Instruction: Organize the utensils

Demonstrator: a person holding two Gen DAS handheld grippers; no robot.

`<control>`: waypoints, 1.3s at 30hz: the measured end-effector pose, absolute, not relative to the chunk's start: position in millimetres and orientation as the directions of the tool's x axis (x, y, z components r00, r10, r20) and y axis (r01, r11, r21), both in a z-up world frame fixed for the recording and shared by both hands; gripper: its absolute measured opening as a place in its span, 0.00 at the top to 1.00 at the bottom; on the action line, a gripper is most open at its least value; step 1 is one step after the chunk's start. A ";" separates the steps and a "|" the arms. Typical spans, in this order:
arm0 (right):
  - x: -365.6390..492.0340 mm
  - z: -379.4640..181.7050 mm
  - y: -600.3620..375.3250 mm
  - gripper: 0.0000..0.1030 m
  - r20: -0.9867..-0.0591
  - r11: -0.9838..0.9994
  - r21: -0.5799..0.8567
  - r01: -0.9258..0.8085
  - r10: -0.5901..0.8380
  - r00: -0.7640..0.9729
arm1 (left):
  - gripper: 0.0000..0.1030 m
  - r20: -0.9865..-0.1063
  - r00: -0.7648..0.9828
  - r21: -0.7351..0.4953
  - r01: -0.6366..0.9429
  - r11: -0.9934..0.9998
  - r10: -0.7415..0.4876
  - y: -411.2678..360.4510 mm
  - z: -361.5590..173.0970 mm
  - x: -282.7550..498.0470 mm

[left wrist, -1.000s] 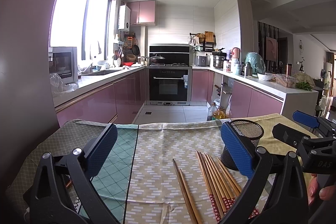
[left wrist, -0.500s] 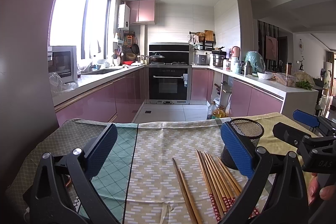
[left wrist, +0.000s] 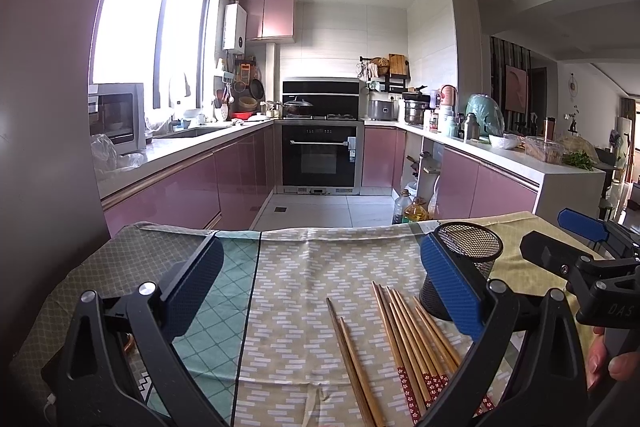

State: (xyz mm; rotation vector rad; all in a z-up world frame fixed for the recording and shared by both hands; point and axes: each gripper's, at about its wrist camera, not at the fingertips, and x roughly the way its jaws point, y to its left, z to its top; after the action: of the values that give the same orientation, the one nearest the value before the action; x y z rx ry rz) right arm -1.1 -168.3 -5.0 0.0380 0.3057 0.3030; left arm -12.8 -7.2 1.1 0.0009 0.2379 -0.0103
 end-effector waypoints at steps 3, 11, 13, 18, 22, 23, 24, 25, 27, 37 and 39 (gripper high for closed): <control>-0.6 -5.7 -169.0 0.06 -0.290 0.955 0.084 -0.286 0.298 0.909 | 0.06 -0.235 0.972 -0.001 0.010 1.000 -0.010 -6.8 1.3 -12.6; 1.2 -6.9 -171.7 0.06 -0.298 0.953 0.093 -0.287 0.302 0.906 | 0.06 -0.240 0.971 -0.002 0.011 1.000 -0.011 -6.2 0.5 -10.6; 1.1 -6.9 -171.9 0.06 -0.300 0.953 0.095 -0.289 0.304 0.904 | 0.06 -0.243 0.970 -0.001 0.011 1.000 -0.011 -5.6 -0.3 -9.7; 0.5 -7.9 -171.3 0.06 -0.303 0.951 0.100 -0.292 0.308 0.902 | 0.06 -0.254 0.967 -0.005 0.012 1.000 -0.013 -4.5 -1.7 -5.9; 2.6 -7.1 -174.2 0.06 -0.311 0.950 0.104 -0.294 0.312 0.898 | 0.06 -0.266 0.964 -0.006 0.012 1.000 -0.014 -3.5 -2.3 -2.6; 2.6 -7.2 -174.3 0.06 -0.313 0.950 0.104 -0.295 0.313 0.897 | 0.06 -0.268 0.963 -0.005 0.012 1.000 -0.013 -3.3 -2.7 -1.9; 2.6 -7.4 -174.2 0.06 -0.317 0.949 0.103 -0.298 0.316 0.894 | 0.06 -0.273 0.962 -0.005 0.013 1.000 -0.013 -3.4 -3.2 -1.3; 5.7 -6.2 -175.4 0.06 -0.322 0.948 0.103 -0.301 0.318 0.892 | 0.06 -0.281 0.960 -0.004 0.014 1.000 -0.014 -3.2 -4.0 -0.1; 7.2 -7.4 -177.1 0.06 -0.337 0.942 0.112 -0.316 0.335 0.880 | 0.06 -0.296 0.955 -0.003 0.017 1.000 -0.017 -2.7 -6.0 2.5; 31.3 -53.4 -164.7 0.20 -0.602 0.921 0.103 -0.375 0.358 0.714 | 0.08 -0.495 0.868 0.053 0.082 0.995 -0.046 -4.7 -47.6 33.0; 40.4 -65.3 -164.5 0.28 -0.649 0.921 0.128 -0.368 0.359 0.671 | 0.14 -0.539 0.840 0.057 0.107 0.993 -0.060 -5.4 -58.6 40.3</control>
State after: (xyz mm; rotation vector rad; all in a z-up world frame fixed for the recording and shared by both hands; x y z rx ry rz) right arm 40.4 -164.5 -65.3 -0.0138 0.7280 0.4096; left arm 40.3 -5.4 -58.6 0.0861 0.5669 -0.0886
